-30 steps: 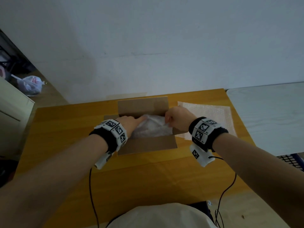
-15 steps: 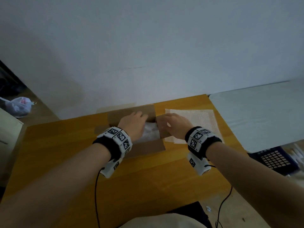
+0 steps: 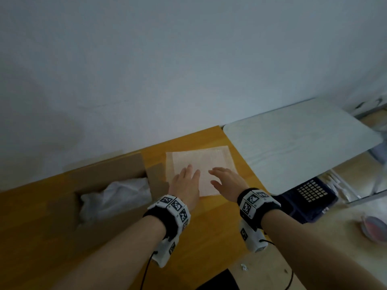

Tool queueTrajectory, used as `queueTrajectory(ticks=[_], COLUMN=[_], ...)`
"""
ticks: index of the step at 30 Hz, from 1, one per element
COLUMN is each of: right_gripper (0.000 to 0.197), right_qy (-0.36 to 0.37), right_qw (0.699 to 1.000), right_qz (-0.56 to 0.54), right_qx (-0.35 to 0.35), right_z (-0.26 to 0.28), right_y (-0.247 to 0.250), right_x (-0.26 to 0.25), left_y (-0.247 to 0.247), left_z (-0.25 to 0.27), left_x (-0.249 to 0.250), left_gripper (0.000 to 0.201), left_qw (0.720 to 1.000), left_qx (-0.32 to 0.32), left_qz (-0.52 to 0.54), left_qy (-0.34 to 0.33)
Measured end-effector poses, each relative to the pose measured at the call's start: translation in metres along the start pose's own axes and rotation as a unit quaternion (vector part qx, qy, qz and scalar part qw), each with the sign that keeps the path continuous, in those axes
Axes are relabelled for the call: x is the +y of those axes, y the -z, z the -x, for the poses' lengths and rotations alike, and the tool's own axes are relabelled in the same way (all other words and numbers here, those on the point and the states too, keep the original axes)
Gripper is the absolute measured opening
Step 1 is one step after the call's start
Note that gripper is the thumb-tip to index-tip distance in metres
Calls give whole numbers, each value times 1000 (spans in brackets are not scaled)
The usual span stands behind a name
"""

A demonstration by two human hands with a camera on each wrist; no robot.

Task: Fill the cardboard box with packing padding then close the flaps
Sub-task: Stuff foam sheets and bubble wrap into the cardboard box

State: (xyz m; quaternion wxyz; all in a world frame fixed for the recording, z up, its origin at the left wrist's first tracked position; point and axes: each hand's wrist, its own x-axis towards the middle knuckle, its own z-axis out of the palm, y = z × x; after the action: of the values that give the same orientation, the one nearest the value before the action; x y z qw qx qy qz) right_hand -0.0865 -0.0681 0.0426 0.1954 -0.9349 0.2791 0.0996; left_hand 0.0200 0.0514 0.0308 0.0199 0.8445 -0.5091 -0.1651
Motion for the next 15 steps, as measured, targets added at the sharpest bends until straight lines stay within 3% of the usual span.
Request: queueTrajectory(ticks=[10, 15], right_gripper=[62, 69], right_qy=[-21, -31], right_qw=[998, 995], right_qz=[6, -3], right_qx=[-63, -97], right_z=[-48, -62], right_y=[-36, -51], right_x=[80, 99], left_y=[-50, -66], left_z=[-61, -70], left_x=[3, -2], left_gripper=[68, 52], left_qw=[971, 961], left_qx=[-157, -134], left_qz=[44, 76], left_qy=[173, 228])
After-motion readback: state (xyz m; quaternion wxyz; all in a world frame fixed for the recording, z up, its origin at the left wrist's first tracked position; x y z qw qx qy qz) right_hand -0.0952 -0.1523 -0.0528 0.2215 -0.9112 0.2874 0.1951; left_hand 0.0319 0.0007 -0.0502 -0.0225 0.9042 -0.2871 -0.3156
